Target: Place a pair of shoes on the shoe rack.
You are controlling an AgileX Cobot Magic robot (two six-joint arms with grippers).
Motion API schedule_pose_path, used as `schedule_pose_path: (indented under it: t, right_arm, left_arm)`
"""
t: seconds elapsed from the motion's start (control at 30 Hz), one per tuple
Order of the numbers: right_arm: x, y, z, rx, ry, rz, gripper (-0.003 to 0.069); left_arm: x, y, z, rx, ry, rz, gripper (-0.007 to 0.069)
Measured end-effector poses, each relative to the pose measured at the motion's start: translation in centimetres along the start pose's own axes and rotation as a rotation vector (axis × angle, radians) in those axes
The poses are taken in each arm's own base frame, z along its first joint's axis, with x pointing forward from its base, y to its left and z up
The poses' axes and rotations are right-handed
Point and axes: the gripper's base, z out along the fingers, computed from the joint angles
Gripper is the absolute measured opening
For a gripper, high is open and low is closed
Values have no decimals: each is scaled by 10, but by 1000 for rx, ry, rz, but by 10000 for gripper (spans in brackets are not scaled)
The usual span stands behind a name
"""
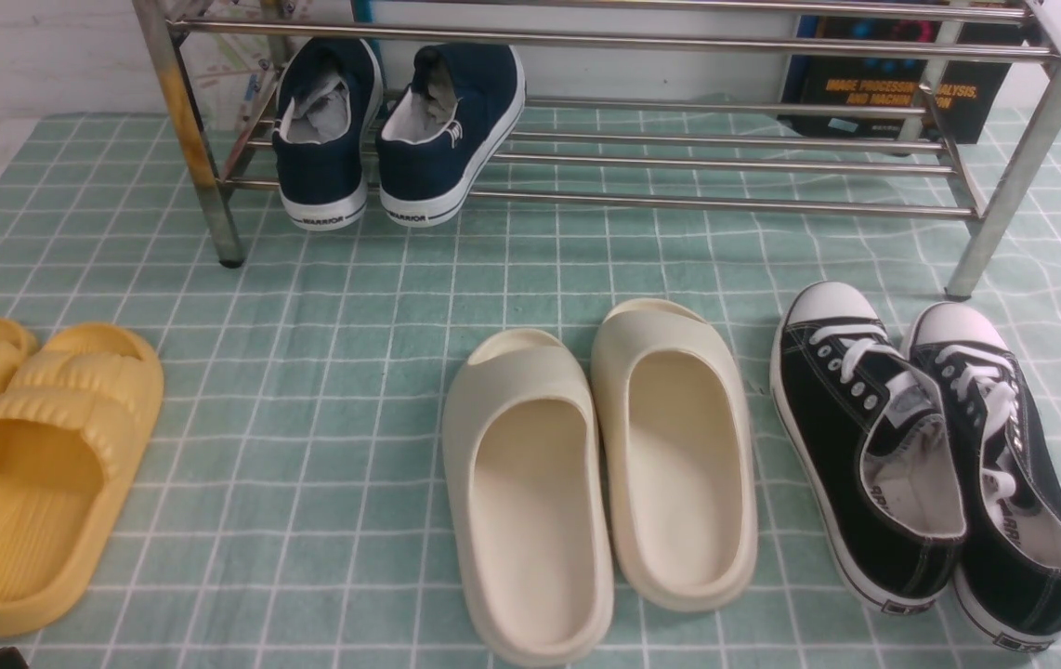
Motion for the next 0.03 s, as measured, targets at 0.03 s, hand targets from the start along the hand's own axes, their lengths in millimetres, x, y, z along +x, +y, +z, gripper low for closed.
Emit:
schedule_pose_path:
  t: [0.03]
  right_arm:
    - [0, 0, 0, 0, 0, 0, 239]
  left_arm:
    - [0, 0, 0, 0, 0, 0, 39]
